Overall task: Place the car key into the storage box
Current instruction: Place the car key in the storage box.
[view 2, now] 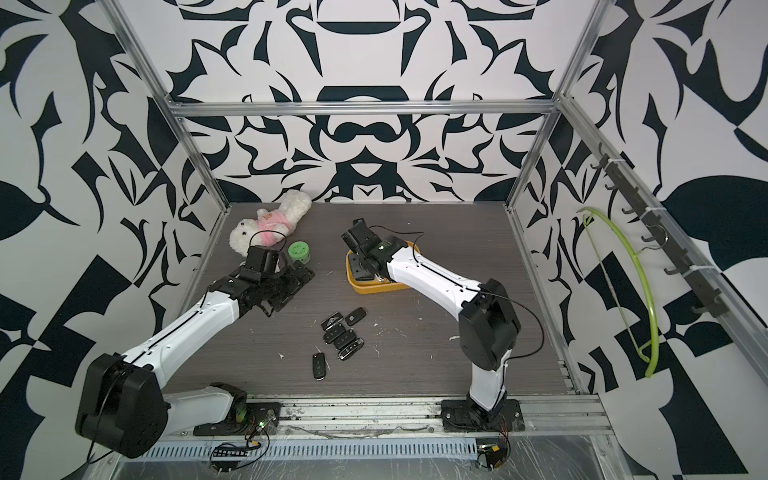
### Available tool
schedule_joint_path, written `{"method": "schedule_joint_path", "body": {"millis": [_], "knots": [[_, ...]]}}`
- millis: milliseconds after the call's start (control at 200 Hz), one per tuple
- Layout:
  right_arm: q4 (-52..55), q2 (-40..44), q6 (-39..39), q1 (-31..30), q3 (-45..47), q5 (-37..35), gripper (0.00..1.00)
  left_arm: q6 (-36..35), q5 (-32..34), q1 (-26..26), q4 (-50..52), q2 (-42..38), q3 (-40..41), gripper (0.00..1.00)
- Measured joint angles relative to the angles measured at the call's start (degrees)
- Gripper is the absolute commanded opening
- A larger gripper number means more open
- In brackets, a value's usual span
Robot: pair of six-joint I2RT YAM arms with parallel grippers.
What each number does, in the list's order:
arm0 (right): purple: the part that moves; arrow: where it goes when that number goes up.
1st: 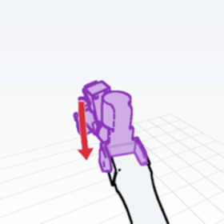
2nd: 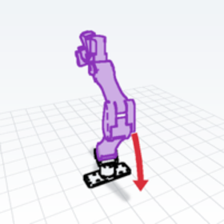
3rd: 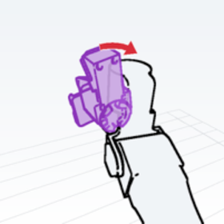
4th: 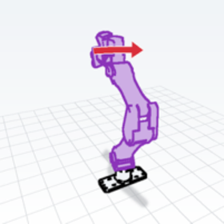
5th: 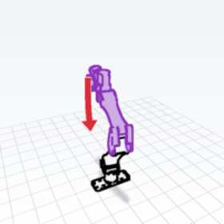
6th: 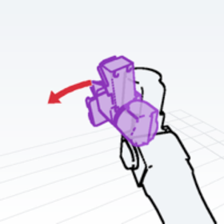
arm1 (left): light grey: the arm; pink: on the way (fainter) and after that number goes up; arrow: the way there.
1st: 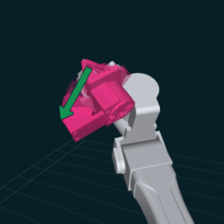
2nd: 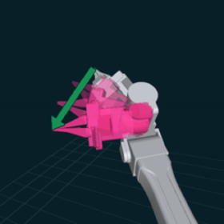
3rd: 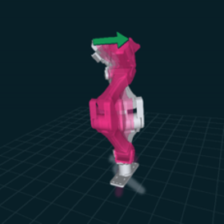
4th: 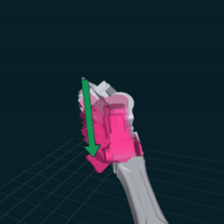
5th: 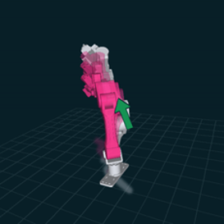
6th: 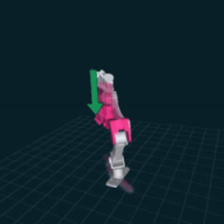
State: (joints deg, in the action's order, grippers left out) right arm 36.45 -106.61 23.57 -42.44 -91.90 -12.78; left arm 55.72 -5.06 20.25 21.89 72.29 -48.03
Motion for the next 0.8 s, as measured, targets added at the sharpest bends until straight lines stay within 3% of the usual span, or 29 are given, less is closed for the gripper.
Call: {"method": "schedule_joint_path", "body": {"millis": [220, 540, 800], "knots": [[1.95, -9.40, 2.49, 4.26, -5.92, 4.17, 0.00, -0.02, -0.37, 0.00, -0.42, 0.00, 1.16, 0.99], [3.26, -14.99, 4.26, 4.81, -6.32, 6.64, 0.00, -0.17, -0.59, 0.00, -1.31, 2.03, 1.29, 0.99], [3.43, -17.25, 5.55, 4.85, -6.95, 7.50, 0.27, -0.17, -0.81, 0.00, -1.29, 3.10, 1.29, 0.99]]}}
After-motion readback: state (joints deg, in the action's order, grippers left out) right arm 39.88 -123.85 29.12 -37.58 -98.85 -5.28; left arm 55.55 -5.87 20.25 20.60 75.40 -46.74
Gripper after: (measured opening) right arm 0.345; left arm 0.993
